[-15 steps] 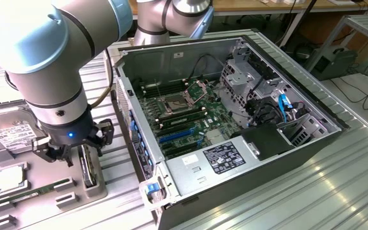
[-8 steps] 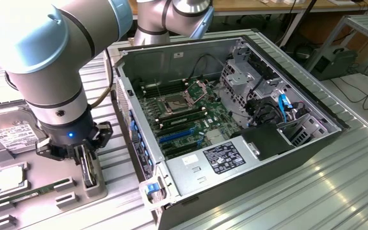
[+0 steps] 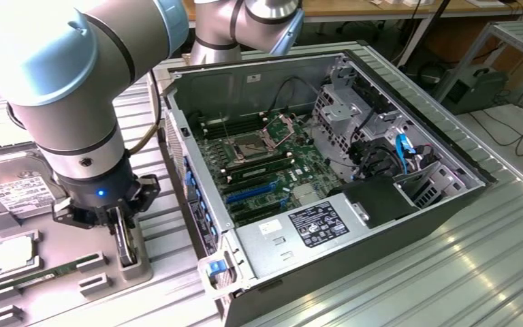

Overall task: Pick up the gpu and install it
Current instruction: 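Pick up the gpu and move the gpu toward the slot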

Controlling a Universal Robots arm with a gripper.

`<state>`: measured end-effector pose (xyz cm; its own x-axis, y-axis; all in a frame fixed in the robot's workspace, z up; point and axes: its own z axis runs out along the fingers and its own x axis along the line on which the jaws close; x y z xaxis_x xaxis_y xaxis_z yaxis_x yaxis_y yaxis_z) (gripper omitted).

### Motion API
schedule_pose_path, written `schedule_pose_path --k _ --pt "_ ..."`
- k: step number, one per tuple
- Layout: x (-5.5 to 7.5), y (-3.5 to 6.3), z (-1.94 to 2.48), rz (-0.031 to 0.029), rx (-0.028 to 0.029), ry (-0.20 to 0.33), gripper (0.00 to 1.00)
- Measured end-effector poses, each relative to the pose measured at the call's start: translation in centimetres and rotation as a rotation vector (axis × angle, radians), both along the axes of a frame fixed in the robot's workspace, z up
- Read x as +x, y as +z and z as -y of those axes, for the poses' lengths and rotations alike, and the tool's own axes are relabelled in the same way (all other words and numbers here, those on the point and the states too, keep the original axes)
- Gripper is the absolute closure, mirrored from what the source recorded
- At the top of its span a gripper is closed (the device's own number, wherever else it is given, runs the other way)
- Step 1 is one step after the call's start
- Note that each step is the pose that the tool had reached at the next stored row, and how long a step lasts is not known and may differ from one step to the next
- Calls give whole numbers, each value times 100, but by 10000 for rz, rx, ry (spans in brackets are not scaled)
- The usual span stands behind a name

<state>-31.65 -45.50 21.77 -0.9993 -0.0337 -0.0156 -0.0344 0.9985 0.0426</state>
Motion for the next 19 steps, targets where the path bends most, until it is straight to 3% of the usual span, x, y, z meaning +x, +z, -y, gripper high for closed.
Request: schedule_pose_path --k 1,3,19 --pt "0 0 0 0 1 0 69" --pt "0 0 0 0 1 0 72" --pt "-1 18 0 -2 -1 1 72"
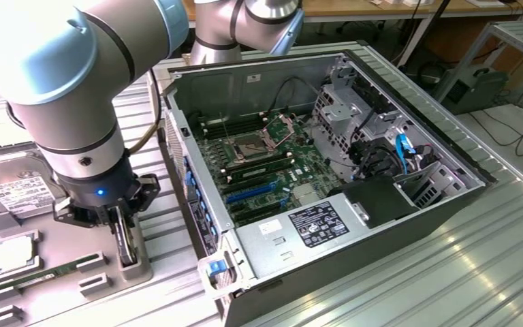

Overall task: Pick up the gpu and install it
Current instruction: 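Pick up the gpu and move the gpu toward the slot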

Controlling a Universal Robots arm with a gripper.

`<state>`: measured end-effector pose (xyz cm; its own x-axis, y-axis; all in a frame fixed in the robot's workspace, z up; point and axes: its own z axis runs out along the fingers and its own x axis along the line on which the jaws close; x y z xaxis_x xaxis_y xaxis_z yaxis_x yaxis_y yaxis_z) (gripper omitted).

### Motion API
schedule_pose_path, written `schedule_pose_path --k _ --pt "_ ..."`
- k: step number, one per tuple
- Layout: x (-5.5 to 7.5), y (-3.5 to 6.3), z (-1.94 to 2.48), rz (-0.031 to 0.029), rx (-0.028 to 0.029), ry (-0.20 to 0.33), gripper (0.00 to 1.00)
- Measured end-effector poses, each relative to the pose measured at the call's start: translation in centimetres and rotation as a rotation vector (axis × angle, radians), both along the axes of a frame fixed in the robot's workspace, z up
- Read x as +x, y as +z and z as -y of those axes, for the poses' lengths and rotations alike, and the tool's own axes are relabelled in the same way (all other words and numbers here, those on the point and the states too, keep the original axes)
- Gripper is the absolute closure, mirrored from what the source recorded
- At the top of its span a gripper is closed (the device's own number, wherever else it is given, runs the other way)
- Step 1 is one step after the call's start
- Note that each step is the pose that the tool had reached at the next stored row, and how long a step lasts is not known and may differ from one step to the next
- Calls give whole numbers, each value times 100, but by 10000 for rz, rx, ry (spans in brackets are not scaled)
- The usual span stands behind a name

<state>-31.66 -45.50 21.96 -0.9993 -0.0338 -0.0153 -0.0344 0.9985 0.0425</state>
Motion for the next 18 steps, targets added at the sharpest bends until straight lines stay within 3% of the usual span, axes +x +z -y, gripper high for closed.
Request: schedule_pose_path --k 18 --pt "0 465 -1 2 2 -1 72"
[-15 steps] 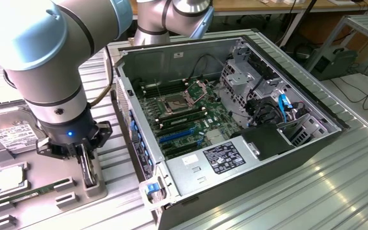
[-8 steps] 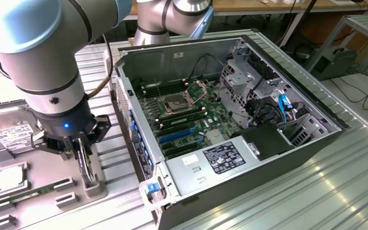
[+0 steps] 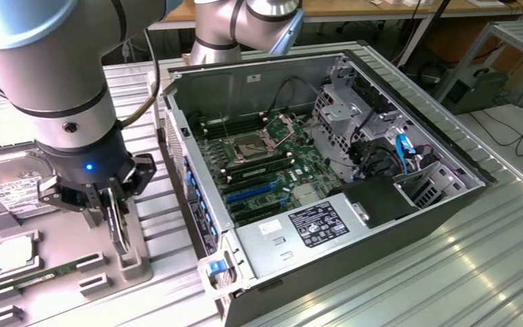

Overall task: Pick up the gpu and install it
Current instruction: 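Pick up the gpu and move the gpu toward the slot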

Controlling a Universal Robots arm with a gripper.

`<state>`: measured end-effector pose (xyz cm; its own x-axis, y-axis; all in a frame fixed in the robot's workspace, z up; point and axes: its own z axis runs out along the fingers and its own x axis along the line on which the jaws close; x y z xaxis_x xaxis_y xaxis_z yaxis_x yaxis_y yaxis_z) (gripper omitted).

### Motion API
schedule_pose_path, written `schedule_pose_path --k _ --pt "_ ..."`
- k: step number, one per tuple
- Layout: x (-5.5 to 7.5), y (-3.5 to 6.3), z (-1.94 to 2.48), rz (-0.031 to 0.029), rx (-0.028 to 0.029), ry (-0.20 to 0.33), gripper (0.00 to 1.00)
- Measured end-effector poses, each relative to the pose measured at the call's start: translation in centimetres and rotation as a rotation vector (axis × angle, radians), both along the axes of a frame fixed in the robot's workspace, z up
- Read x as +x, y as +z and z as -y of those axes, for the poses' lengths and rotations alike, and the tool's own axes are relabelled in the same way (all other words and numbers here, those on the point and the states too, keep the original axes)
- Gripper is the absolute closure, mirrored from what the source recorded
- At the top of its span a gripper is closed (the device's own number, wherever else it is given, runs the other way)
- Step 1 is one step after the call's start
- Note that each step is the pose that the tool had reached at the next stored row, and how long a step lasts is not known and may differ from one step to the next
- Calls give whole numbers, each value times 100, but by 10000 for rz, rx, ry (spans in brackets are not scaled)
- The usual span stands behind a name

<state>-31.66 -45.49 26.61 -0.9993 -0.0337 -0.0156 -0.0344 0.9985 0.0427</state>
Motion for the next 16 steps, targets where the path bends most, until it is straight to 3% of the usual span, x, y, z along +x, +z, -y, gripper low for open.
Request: schedule_pose_path --k 10,16 --pt "0 367 0 0 0 0 72" --pt "0 666 0 0 0 0 72"
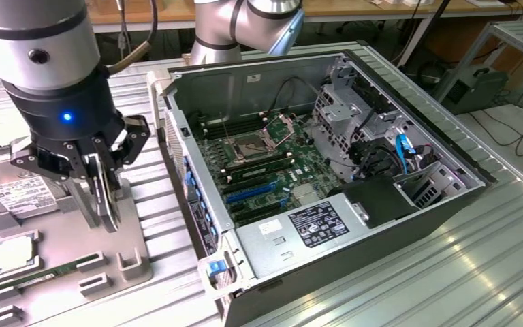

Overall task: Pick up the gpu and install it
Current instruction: 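Pick up the gpu and move the gpu toward the slot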

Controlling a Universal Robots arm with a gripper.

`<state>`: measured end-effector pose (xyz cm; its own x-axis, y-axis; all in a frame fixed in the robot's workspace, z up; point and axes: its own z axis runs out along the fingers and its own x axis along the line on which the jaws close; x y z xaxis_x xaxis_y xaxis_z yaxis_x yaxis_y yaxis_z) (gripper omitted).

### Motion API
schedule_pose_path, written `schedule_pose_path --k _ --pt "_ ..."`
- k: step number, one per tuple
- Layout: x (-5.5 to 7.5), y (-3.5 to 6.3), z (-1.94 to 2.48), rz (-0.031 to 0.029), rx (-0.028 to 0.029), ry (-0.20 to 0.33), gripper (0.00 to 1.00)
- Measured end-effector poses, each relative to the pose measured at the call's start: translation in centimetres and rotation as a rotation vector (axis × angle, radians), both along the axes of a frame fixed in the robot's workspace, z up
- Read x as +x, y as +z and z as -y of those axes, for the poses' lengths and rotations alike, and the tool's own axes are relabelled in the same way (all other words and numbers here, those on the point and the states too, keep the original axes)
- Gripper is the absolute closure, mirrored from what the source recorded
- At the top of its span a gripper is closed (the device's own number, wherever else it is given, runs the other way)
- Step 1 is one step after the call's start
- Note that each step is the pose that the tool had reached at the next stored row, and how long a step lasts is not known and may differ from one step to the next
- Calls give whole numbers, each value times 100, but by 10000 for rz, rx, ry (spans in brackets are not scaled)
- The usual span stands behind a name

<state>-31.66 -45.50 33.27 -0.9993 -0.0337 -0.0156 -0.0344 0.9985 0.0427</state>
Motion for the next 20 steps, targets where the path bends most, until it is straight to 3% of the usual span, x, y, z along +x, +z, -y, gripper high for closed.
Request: schedule_pose_path --k 11,14,20 --pt "0 380 0 0 0 0 72" --pt "0 531 0 0 0 0 72" --pt "0 688 0 -1 -1 0 72"
